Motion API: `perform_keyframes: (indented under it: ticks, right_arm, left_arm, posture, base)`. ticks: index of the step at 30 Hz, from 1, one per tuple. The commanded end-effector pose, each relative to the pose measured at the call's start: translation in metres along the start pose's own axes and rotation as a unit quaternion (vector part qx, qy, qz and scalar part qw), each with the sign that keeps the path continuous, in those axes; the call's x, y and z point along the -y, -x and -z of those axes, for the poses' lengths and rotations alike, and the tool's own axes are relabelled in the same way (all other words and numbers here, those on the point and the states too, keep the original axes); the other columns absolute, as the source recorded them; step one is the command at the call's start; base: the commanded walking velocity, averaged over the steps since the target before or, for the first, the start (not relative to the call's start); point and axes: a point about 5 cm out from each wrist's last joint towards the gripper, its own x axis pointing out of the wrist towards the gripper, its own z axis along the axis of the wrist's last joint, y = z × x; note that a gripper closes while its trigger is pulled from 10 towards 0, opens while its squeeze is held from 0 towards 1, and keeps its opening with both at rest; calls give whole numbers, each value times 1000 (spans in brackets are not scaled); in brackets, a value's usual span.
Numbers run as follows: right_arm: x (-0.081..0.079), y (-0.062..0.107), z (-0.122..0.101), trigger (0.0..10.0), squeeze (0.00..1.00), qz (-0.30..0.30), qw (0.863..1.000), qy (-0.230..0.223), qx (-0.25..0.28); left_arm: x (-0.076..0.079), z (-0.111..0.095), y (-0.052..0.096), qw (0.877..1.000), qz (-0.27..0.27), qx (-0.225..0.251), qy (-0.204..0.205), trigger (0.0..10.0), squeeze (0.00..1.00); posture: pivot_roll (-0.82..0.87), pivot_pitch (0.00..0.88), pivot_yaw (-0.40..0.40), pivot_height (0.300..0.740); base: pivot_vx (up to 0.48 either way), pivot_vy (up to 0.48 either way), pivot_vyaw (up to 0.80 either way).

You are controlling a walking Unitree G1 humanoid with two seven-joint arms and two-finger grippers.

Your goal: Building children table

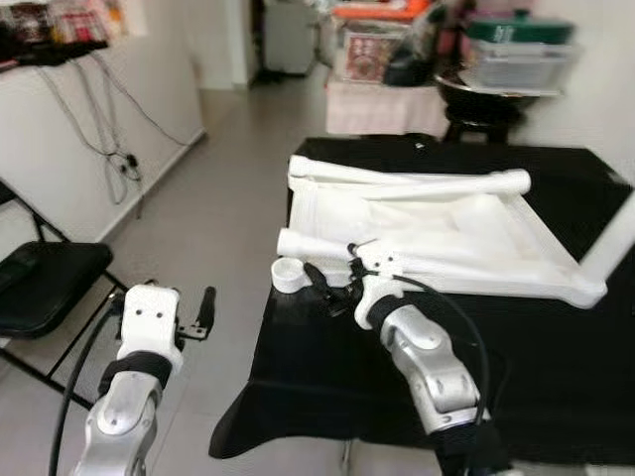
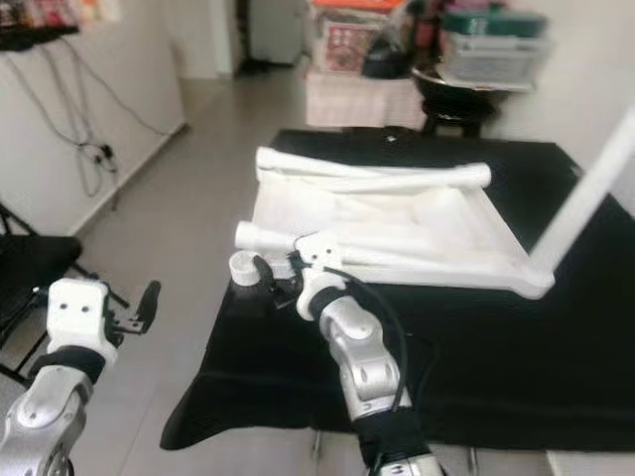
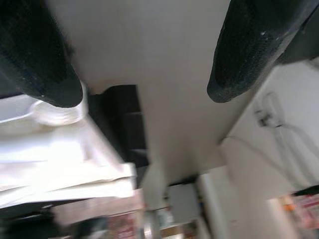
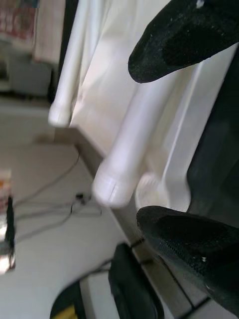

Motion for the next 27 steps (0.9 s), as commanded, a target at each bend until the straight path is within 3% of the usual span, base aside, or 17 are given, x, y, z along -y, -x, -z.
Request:
perform_keyframes:
  ticks: [1,13,14,17,19,21,27]
  right_arm:
    - [3,-1,0,10000,0,2,1000,-7,-3]
    - [4,-3,-2,10000,0,1,1000,-15,6]
    - [5,-4,-3,10000,0,6,1000,-14,9]
    - [5,-4,-3,10000,0,6,1000,-14,9]
    - [6,-5,-4,10000,0,9,1000,-14,12]
    - [7,-5,-4,10000,0,10,1000,-16,14]
    - [9,-6,-5,10000,0,19,999,-17,19]
  left_arm:
    - [3,-1,-2,1000,13,0,-11,10000,0]
    - [4,-11,-12,999,30,20,-35,10000,0]
    - [12,-18,-14,996,75,37,-26,10000,1000]
    - [12,-18,-14,996,75,37,-26,10000,1000]
    - [21,-28,-15,991,120,55,-17,10000,1000]
    - [25,-32,-17,989,131,62,-13,10000,1000]
    - [25,-30,-21,993,104,54,-18,10000,1000]
  posture:
    - [5,18,-6,740]
    - [-2,19,3,740]
    - [-3,19,1,740]
    - [-3,19,1,740]
    - [-4,20,0,740]
    - [-5,17,1,740]
    - [-8,12,5,740]
  base:
    - [0,0,-800]
    - [0,0,-118]
    - [0,0,0]
    - [0,0,0]
    - [0,0,0]
    - [0,0,0]
    - [0,0,0]
